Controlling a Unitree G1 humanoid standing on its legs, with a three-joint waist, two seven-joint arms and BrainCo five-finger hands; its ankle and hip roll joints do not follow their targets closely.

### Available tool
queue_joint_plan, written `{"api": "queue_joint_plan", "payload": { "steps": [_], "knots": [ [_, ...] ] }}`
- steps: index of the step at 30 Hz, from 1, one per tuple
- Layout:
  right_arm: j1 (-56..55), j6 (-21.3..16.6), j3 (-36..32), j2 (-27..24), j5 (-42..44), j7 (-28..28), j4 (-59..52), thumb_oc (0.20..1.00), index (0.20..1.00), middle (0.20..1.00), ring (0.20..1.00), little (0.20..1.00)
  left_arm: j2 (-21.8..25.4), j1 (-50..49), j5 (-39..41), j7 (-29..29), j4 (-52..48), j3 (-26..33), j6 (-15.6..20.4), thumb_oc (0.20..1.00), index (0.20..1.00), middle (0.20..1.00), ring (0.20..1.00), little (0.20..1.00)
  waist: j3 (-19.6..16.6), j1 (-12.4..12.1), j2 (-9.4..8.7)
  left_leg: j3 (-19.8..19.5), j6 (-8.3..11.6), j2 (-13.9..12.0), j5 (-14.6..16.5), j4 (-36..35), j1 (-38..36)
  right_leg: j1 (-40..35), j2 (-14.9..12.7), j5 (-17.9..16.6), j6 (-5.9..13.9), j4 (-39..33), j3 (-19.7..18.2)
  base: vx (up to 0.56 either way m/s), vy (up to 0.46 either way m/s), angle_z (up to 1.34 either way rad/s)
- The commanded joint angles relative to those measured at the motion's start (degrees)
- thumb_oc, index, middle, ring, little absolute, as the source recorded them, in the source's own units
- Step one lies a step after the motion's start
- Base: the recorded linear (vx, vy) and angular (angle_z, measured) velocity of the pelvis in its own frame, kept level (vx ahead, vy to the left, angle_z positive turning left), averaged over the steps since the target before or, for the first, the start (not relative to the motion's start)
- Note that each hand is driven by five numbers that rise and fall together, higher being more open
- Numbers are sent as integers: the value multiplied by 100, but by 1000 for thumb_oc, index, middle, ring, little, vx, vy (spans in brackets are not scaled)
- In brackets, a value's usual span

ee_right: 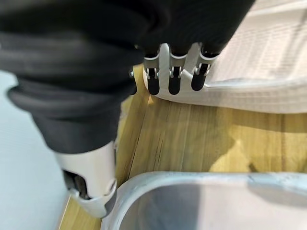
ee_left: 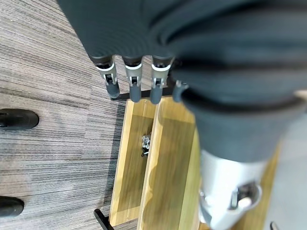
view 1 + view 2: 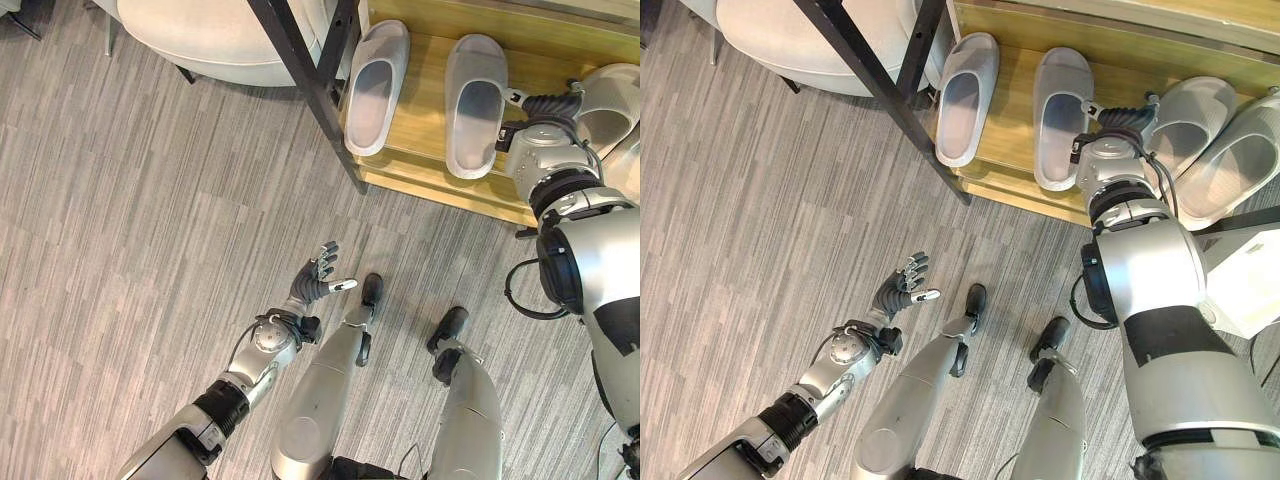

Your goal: Arrange the slippers neatly on the shoe rack.

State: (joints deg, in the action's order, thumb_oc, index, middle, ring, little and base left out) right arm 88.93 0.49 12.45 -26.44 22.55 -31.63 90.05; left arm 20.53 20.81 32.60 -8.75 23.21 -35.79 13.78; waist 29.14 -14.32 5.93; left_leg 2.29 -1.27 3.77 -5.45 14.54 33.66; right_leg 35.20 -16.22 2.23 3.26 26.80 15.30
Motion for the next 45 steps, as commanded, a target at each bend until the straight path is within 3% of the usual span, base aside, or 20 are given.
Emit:
{"api": "queue_joint_plan", "payload": {
  "steps": [1, 6, 12, 16, 20, 21, 23, 28, 32, 38, 40, 42, 45],
  "knots": [
    [-193, -314, 242, -234, 579, 811, -494, 1000, 1000, 1000, 1000, 1000, -88, 183, -172, 68, -78, 101, 157, 1000, 1000, 1000, 1000, 1000, -47, -218, 97, -780, 130, 43, 644, 394, -26, -189, 104, 228, 258, 14, -115, 36, -30, 1],
    [-278, -365, 323, -291, 921, 1605, -510, 1000, 1000, 1000, 1000, 1000, -103, 164, -223, 265, -93, 138, 80, 1000, 1000, 1000, 1000, 1000, -31, -412, 216, -874, 135, 112, 625, 414, 46, -105, 58, 283, 245, 120, -57, 21, -25, 5],
    [-163, -312, 429, -298, 814, 1702, -372, 1000, 1000, 1000, 1000, 1000, -126, 220, -230, 238, -70, 153, 67, 1000, 1000, 1000, 1000, 1000, 29, -521, 273, -923, 136, 133, 597, 408, 81, -75, 30, 344, 233, 205, 3, 16, -13, 11],
    [-211, -211, 222, -308, 1385, 2091, -319, 1000, 1000, 1000, 1000, 1000, -106, 246, -283, 298, -116, 151, -5, 1000, 1000, 1000, 1000, 1000, 61, -639, 341, -1005, 136, 189, 586, 436, 165, -10, -19, 396, 242, 325, 54, 12, -22, 13],
    [-205, -374, 51, -321, 2026, 2457, -576, 1000, 1000, 1000, 1000, 1000, -96, 237, -361, 395, -114, 199, -40, 1000, 1000, 1000, 1000, 1000, 57, -753, 424, -1080, 154, 239, 545, 407, 198, 42, -84, 434, 251, 398, 118, 11, -9, 13],
    [-163, -410, -119, -292, 2671, 2765, -762, 1000, 1000, 1000, 1000, 1000, -74, 227, -382, 458, -70, 230, -62, 1000, 1000, 1000, 1000, 1000, 47, -814, 437, -1101, 152, 261, 536, 394, 213, 78, -107, 460, 259, 442, 138, 10, 0, 16],
    [-94, -463, -176, -278, 2966, 2930, -850, 1000, 1000, 1000, 1000, 1000, -59, 220, -392, 504, -47, 239, -69, 1000, 1000, 1000, 1000, 1000, 28, -855, 451, -1118, 152, 270, 535, 376, 218, 109, -117, 497, 256, 487, 118, 12, 4, 7],
    [78, -566, -349, -213, 3543, 2988, -900, 1000, 1000, 1000, 1000, 1000, -76, 249, -428, 530, 54, 207, -84, 1000, 1000, 1000, 1000, 1000, -17, -913, 448, -1097, 156, 278, 544, 372, 202, 153, -136, 543, 251, 572, 80, 0, 0, 0],
    [-38, -652, -409, -13, 3780, 2846, -994, 1000, 1000, 1000, 1000, 1000, -118, 291, -449, 455, 176, 201, -80, 1000, 1000, 1000, 1000, 1000, -16, -820, 342, -1040, 173, 241, 567, 372, 98, 27, -79, 506, 232, 495, 71, -4, -7, -2],
    [-181, -412, 110, 454, 2041, 1574, -596, 1000, 1000, 1000, 1000, 1000, -8, 243, -468, 79, 286, 279, 5, 1000, 1000, 1000, 1000, 1000, 34, -345, -96, -837, 245, -8, 517, 93, -321, -450, 182, 273, 199, -84, -12, -42, -10, -12],
    [-191, -301, 122, 641, 1610, 1202, -460, 1000, 1000, 1000, 1000, 1000, 23, 218, -452, -59, 290, 271, 52, 1000, 1000, 1000, 1000, 1000, -11, -187, -198, -749, 239, -78, 323, -102, -495, -636, 239, 14, 145, -362, 36, -119, 10, -56],
    [-348, -74, 121, 754, 1190, 1083, -327, 1000, 1000, 1000, 1000, 1000, -23, 216, -368, -40, 488, 280, 34, 1000, 1000, 1000, 1000, 1000, -146, 5, -294, -678, 278, -164, 274, -337, -859, -965, 294, -105, 156, -673, -7, -8, -32, -65],
    [-724, -106, 105, 916, 1022, 1121, -461, 1000, 1000, 1000, 1000, 1000, -138, 203, -315, 41, 740, 331, 41, 1000, 1000, 1000, 1000, 1000, -272, 141, -373, -625, 303, -206, 250, -484, -1141, -1259, 336, -196, 170, -900, -46, 13, -18, -26]
  ]
}}
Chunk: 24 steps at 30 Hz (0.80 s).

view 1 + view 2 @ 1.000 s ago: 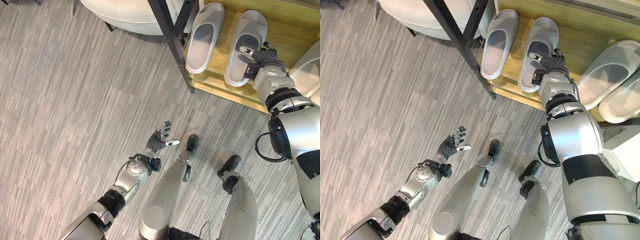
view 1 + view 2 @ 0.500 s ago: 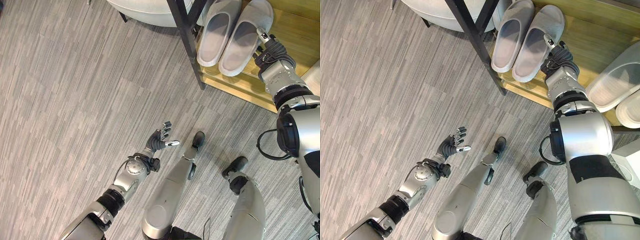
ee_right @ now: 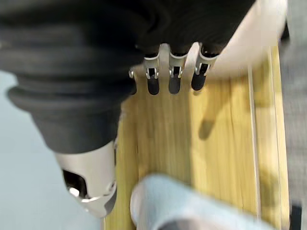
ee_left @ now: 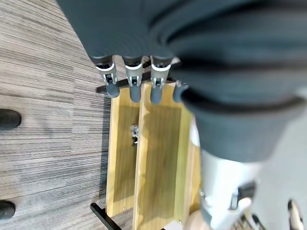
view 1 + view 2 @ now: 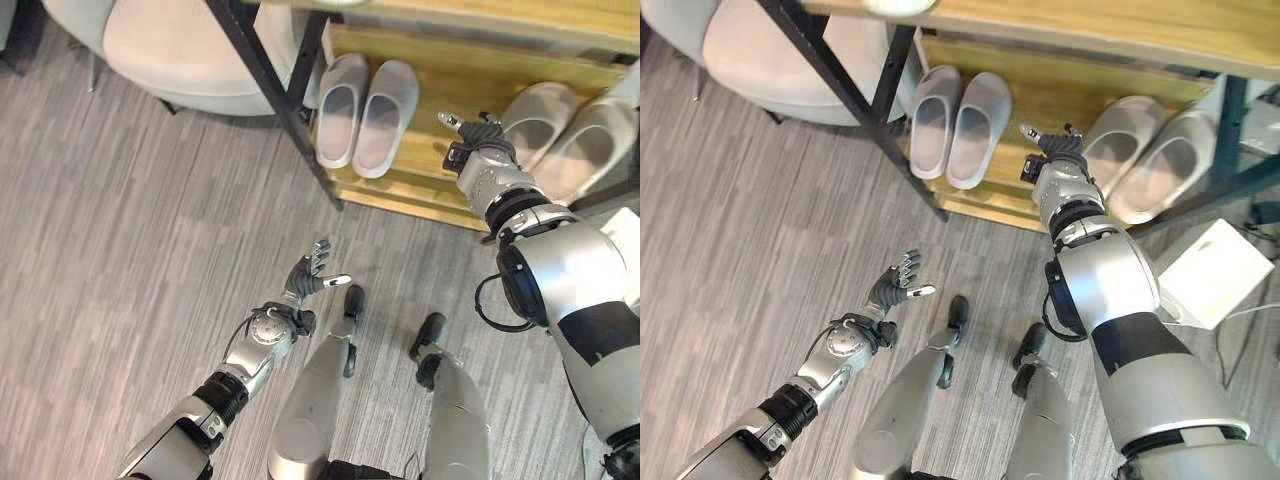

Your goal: Arrange the slippers neatly on the shoe rack.

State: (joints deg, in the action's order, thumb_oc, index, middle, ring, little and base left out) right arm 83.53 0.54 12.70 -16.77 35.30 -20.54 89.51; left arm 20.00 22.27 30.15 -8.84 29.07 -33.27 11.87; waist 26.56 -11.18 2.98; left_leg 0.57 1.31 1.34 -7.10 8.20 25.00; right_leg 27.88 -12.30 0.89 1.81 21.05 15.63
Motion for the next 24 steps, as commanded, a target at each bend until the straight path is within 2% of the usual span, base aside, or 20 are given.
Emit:
{"api": "queue_joint_plan", "payload": {
  "steps": [1, 3, 4, 5, 7, 8, 10, 15, 16, 19, 20, 21, 23, 24],
  "knots": [
    [-290, -131, 54, 8, -230, 40, -487, 1000, 1000, 1000, 1000, 1000, -99, 43, -75, 67, 198, 85, 239, 1000, 1000, 1000, 1000, 1000, -43, -147, -88, -448, 44, 17, 405, 104, -346, -580, -45, -88, 316, -376, -83, 0, 0, 0],
    [-835, -253, 215, 260, -358, 184, -977, 1000, 1000, 1000, 1000, 1000, -159, -16, -109, 187, 329, 156, 227, 1000, 1000, 1000, 1000, 1000, -168, -23, -172, -378, 61, -36, 362, -34, -554, -768, 12, -184, 338, -571, -131, 32, -15, -1],
    [-1589, -432, 485, 533, -387, 531, -1753, 1000, 1000, 1000, 1000, 1000, -205, -118, -210, 387, 474, 200, 164, 1000, 1000, 1000, 1000, 1000, -312, 128, -266, -297, 78, -94, 320, -216, -780, -963, 78, -276, 349, -793, -189, 89, -12, -6],
    [-2095, -519, 726, 600, -373, 860, -2278, 1000, 1000, 1000, 1000, 1000, -221, -171, -306, 583, 521, 183, 92, 1000, 1000, 1000, 1000, 1000, -402, 214, -311, -250, 95, -121, 292, -310, -895, -1062, 105, -318, 361, -915, -208, 105, -9, -15],
    [-3294, -608, 1211, 558, -493, 1337, -3559, 1000, 1000, 1000, 1000, 1000, -252, -362, -578, 977, 549, 115, -65, 1000, 1000, 1000, 1000, 1000, -630, 425, -370, -142, 150, -158, 213, -598, -1190, -1318, 176, -450, 424, -1252, -244, 107, -7, -33],
    [-3719, -597, 1324, 468, -621, 1384, -3974, 1000, 1000, 1000, 1000, 1000, -261, -446, -641, 1065, 560, 100, -128, 1000, 1000, 1000, 1000, 1000, -746, 497, -379, -121, 161, -174, 188, -690, -1292, -1418, 206, -488, 438, -1380, -262, 114, -15, -28],
    [-4827, -499, 1502, 597, -917, 1504, -4854, 1000, 1000, 1000, 1000, 1000, -282, -617, -962, 1367, 637, -5, -327, 1000, 1000, 1000, 1000, 1000, -1027, 752, -413, 56, 192, -249, 185, -982, -1728, -1722, 295, -597, 501, -1690, -374, 142, -16, -29],
    [-6154, -153, 1314, 293, -1218, 1629, -5622, 1000, 1000, 1000, 1000, 1000, -221, -471, -2069, 2032, 817, -550, -633, 1000, 1000, 1000, 1000, 1000, -1441, 1175, -380, 388, 227, -329, 262, -1296, -2316, -2149, 415, -659, 564, -2066, -593, 101, -8, -49],
    [-6156, -151, 1311, 292, -1218, 1628, -5626, 1000, 1000, 1000, 1000, 1000, -222, -470, -2070, 2032, 818, -552, -633, 1000, 1000, 1000, 1000, 1000, -1452, 1172, -382, 389, 225, -325, 248, -1301, -2301, -2136, 413, -676, 564, -2076, -595, 75, 0, -23],
    [-6679, -102, 1107, 139, -1105, 1827, -5562, 1000, 1000, 1000, 1000, 1000, -263, -135, -2640, 2515, 642, -1142, -608, 1000, 1000, 1000, 1000, 1000, -1636, 1400, -338, 526, 221, -341, 353, -1320, -2509, -2294, 448, -688, 583, -2196, -730, 80, 1, -15],
    [-6832, -111, 1031, 79, -1072, 1864, -5532, 1000, 1000, 1000, 1000, 1000, -274, -11, -2480, 2734, 411, -1346, -589, 1000, 1000, 1000, 1000, 1000, -1686, 1487, -325, 584, 213, -348, 390, -1320, -2564, -2332, 459, -686, 595, -2225, -783, 108, -1, -16],
    [-7041, -82, 952, -1, -1004, 1946, -5465, 1000, 1000, 1000, 1000, 1000, -222, 123, -1945, 3022, -54, -1592, -578, 1000, 1000, 1000, 1000, 1000, -1787, 1600, -303, 654, 203, -353, 430, -1320, -2647, -2383, 465, -685, 601, -2261, -859, 78, -4, -26],
    [-7132, -80, 911, -33, -1015, 1929, -5448, 1000, 1000, 1000, 1000, 1000, -178, 255, -1594, 3152, -484, -1744, -608, 1000, 1000, 1000, 1000, 1000, -1833, 1641, -289, 702, 196, -351, 463, -1320, -2705, -2433, 474, -694, 613, -2298, -898, 93, -10, -38],
    [-7312, -39, 897, -86, -1073, 1942, -5409, 1000, 1000, 1000, 1000, 1000, -66, 593, -584, 3171, -1274, -1733, -653, 1000, 1000, 1000, 1000, 1000, -1942, 1738, -262, 780, 190, -348, 504, -1320, -2801, -2512, 478, -710, 622, -2361, -970, 99, -16, -32]
  ]
}}
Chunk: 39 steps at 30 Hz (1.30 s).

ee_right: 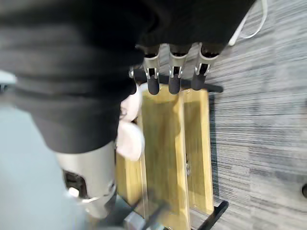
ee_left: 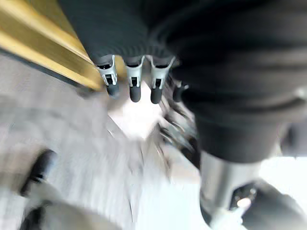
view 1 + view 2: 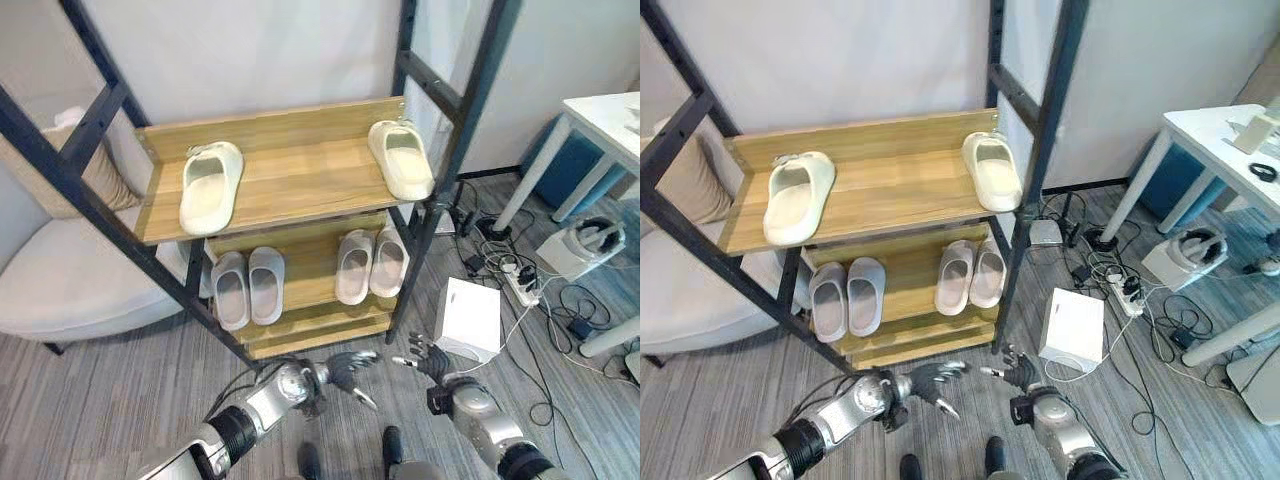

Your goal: Arrange the slippers neatly on the shoe rack.

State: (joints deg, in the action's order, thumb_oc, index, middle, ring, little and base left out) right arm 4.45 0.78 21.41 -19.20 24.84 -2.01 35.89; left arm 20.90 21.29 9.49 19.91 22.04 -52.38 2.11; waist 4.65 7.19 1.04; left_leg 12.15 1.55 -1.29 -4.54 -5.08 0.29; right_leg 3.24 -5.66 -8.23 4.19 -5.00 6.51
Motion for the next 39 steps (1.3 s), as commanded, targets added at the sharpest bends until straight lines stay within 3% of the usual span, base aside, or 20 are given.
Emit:
{"api": "queue_joint_plan", "payload": {
  "steps": [1, 3, 5, 6, 8, 9, 10, 12, 14, 16, 17, 18, 19, 21, 27, 34, 39],
  "knots": [
    [596, -62, 27, 159, -28, 89, -51, 1000, 1000, 1000, 1000, 1000, -139, 689, 1496, 293, -595, 179, 307, 1000, 1000, 1000, 1000, 1000, 253, -100, -70, -375, 166, -86, 252, 8, -333, -52, -185, 200, 385, 241, -61, 81, -24, -31],
    [401, -62, -18, 161, 8, 55, -128, 1000, 1000, 1000, 1000, 1000, -70, 922, 2110, 123, -1057, 403, 301, 1000, 1000, 1000, 1000, 1000, 190, -56, -55, -343, 171, -81, 257, 8, -369, -108, -186, 192, 391, 180, -83, 39, -20, -14],
    [217, -51, -38, 167, -36, 16, -287, 1000, 1000, 1000, 1000, 1000, 5, 1144, 2421, -208, -1262, 804, 478, 1000, 1000, 1000, 1000, 1000, 130, -16, -47, -332, 177, -77, 264, 8, -406, -163, -192, 188, 396, 146, -102, 65, -28, -1],
    [58, -52, -56, 197, -61, -2, -338, 1000, 1000, 1000, 1000, 1000, 55, 1323, 2643, -490, -1346, 1292, 704, 1000, 1000, 1000, 1000, 1000, 77, 1, -44, -324, 185, -66, 264, 8, -450, -223, -200, 194, 395, 130, -111, 80, -35, -1],
    [4, -51, -57, 218, -80, -8, -360, 1000, 1000, 1000, 1000, 1000, 88, 1405, 2664, -686, -1353, 1548, 820, 1000, 1000, 1000, 1000, 1000, 60, 7, -43, -335, 190, -61, 269, 8, -469, -260, -203, 205, 391, 128, -103, 53, -31, -1],
    [-95, -48, -53, 245, -111, -5, -397, 1000, 1000, 1000, 1000, 1000, 185, 1668, 2478, -1183, -1302, 2037, 1091, 1000, 1000, 1000, 1000, 1000, 24, 11, -43, -345, 202, -58, 272, 8, -491, -292, -202, 218, 388, 122, -92, 0, 0, 0],
    [-95, -48, -52, 244, -111, -5, -398, 1000, 1000, 1000, 1000, 1000, 185, 1667, 2477, -1184, -1303, 2038, 1090, 1000, 1000, 1000, 1000, 1000, 29, 15, -42, -348, 203, -58, 273, 8, -496, -298, -202, 218, 388, 121, -90, 46, -40, 5],
    [-168, -44, -21, 223, -182, 39, -410, 1000, 1000, 1000, 1000, 1000, 479, 2404, 1364, -2306, -988, 2507, 1353, 1000, 1000, 1000, 1000, 1000, -1, 45, -11, -350, 228, -53, 275, 8, -499, -337, -203, 226, 391, 94, -57, 30, -31, 6],
    [-173, -85, 27, 187, -199, 132, -314, 1000, 1000, 1000, 1000, 1000, 547, 2767, 848, -2818, -523, 2674, 1401, 1000, 1000, 1000, 1000, 1000, -3, 81, 8, -345, 237, -49, 282, 8, -515, -356, -196, 226, 399, 78, -52, 23, -24, 3],
    [-188, -107, 81, 178, -193, 163, -326, 1000, 1000, 1000, 1000, 1000, 753, 3131, -64, -3509, -25, 2750, 1313, 1000, 1000, 1000, 1000, 1000, 5, 109, 27, -333, 249, -49, 284, 8, -528, -370, -186, 226, 406, 69, -51, 8, -7, -2],
    [-152, -147, 166, 133, -153, 221, -173, 1000, 1000, 1000, 1000, 1000, 1029, 3608, -1037, -3996, 768, 2630, 1024, 1000, 1000, 1000, 1000, 1000, 29, 142, 52, -317, 261, -51, 301, 8, -552, -402, -181, 235, 418, 61, -48, 7, -11, -5],
    [-147, -148, 164, 136, -153, 221, -170, 1000, 1000, 1000, 1000, 1000, 1029, 3616, -1037, -3998, 774, 2626, 1027, 1000, 1000, 1000, 1000, 1000, 18, 141, 48, -317, 260, -48, 290, 8, -532, -382, -183, 227, 417, 60, -49, 0, 0, 0],
    [-112, -244, 279, 85, 9, 265, -82, 1000, 1000, 1000, 1000, 1000, 1300, 4060, -1818, -4557, 1608, 2489, 781, 1000, 1000, 1000, 1000, 1000, 38, 194, 63, -274, 275, -56, 292, 8, -532, -359, -174, 215, 431, 63, -74, -7, -18, -3],
    [-133, -301, 319, -7, 145, 293, -62, 1000, 1000, 1000, 1000, 1000, 1504, 4292, -2222, -4812, 2077, 2429, 615, 1000, 1000, 1000, 1000, 1000, 71, 232, 59, -222, 280, -62, 293, 8, -521, -324, -174, 204, 440, 74, -111, -19, -14, -5],
    [-270, -380, 373, -143, 271, 324, -41, 1000, 1000, 1000, 1000, 1000, 1890, 4596, -2435, -5055, 3112, 2394, 473, 1000, 1000, 1000, 1000, 1000, 128, 331, 12, -100, 297, -82, 305, 8, -501, -215, -164, 171, 467, 96, -189, -8, -3, -6],
    [-370, -408, 369, -66, 372, 327, 28, 1000, 1000, 1000, 1000, 1000, 2248, 4447, -2326, -5125, 2953, 2555, 578, 1000, 1000, 1000, 1000, 1000, 149, 271, -15, -88, 311, -88, 290, 8, -460, -170, -168, 150, 486, 87, -174, 2, -3, -7],
    [-404, -383, 355, 62, 337, 328, 91, 1000, 1000, 1000, 1000, 1000, 2586, 3973, -2251, -5223, 2251, 2980, 698, 1000, 1000, 1000, 1000, 1000, 151, 77, -16, -212, 323, -92, 282, 8, -448, -279, -173, 202, 473, 48, -35, 4, -7, 2]
  ]
}}
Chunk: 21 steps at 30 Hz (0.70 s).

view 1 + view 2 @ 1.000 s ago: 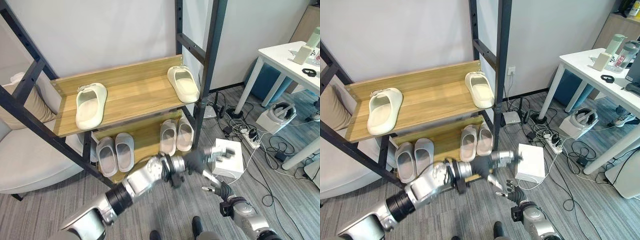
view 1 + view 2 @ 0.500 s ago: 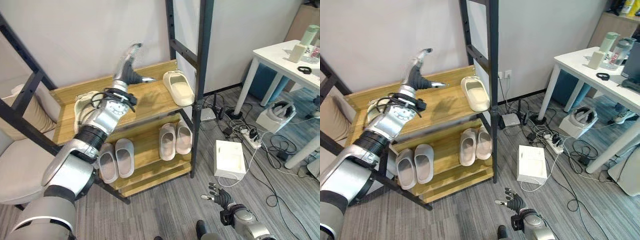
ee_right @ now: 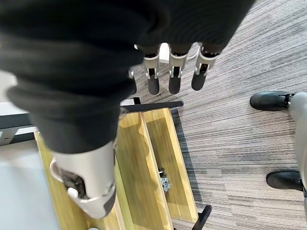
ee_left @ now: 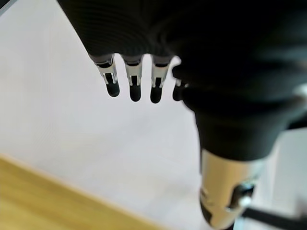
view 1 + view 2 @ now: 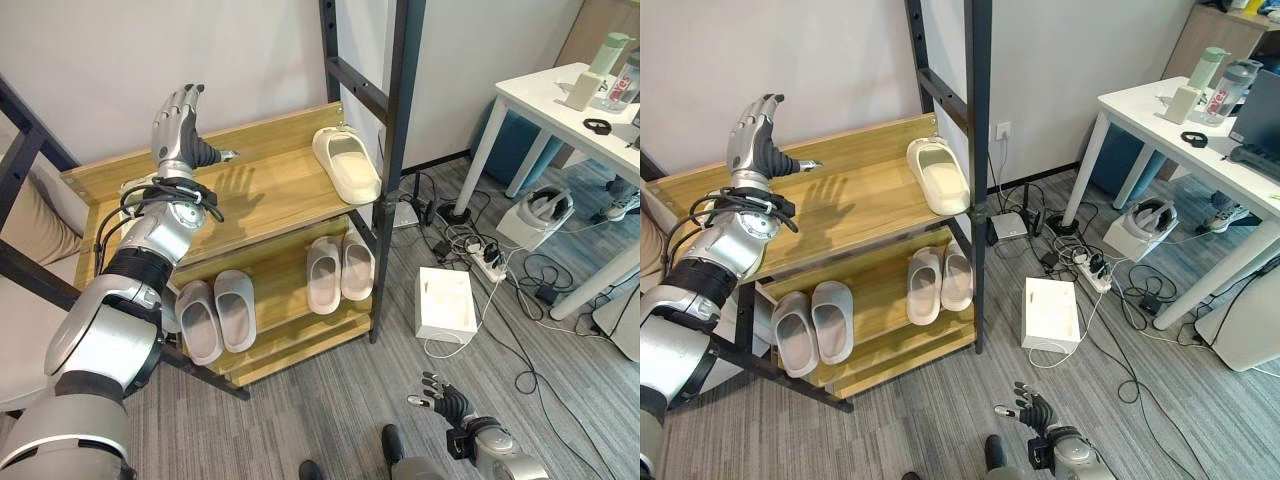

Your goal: Arrange the slippers neatly on the shoe rack.

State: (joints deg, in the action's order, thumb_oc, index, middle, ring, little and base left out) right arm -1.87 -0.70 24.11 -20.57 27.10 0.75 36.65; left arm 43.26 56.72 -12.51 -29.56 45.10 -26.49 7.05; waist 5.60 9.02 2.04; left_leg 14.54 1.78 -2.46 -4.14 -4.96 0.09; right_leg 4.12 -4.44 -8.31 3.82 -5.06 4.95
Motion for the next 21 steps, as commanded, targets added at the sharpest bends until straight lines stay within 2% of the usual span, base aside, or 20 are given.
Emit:
{"api": "queue_joint_plan", "payload": {
  "steps": [1, 7, 11, 21],
  "knots": [
    [235, -249, 75, 205, 104, 51, 51, 1000, 1000, 1000, 1000, 1000, 393, 349, -61, -284, -154, 460, 204, 1000, 1000, 1000, 1000, 1000, 55, -131, -110, -473, 302, 24, 242, -4, -422, -377, -298, 215, 509, 46, 146, 10, -20, 11],
    [255, -235, 55, 232, 53, 26, 42, 1000, 1000, 1000, 1000, 1000, 838, -100, -365, -152, -399, 548, 145, 1000, 1000, 1000, 1000, 1000, 63, -266, -61, -539, 308, 31, 235, -4, -425, -447, -298, 228, 503, 13, 231, 3, -8, 12],
    [250, -225, 103, 199, 48, 32, 56, 1000, 1000, 1000, 1000, 1000, 1049, -103, -803, -117, -153, 284, 36, 1000, 1000, 1000, 1000, 1000, 97, -291, -39, -557, 309, 27, 226, -4, -411, -438, -302, 225, 510, 7, 253, -6, 2, 5],
    [316, -251, 258, 53, 192, 5, -39, 1000, 1000, 1000, 1000, 1000, 776, 469, -1437, -51, 1278, -576, -303, 1000, 1000, 1000, 1000, 1000, 256, -171, -110, -427, 287, 15, 218, -4, -298, -216, -301, 163, 541, 52, 130, -6, 7, -3]
  ]
}}
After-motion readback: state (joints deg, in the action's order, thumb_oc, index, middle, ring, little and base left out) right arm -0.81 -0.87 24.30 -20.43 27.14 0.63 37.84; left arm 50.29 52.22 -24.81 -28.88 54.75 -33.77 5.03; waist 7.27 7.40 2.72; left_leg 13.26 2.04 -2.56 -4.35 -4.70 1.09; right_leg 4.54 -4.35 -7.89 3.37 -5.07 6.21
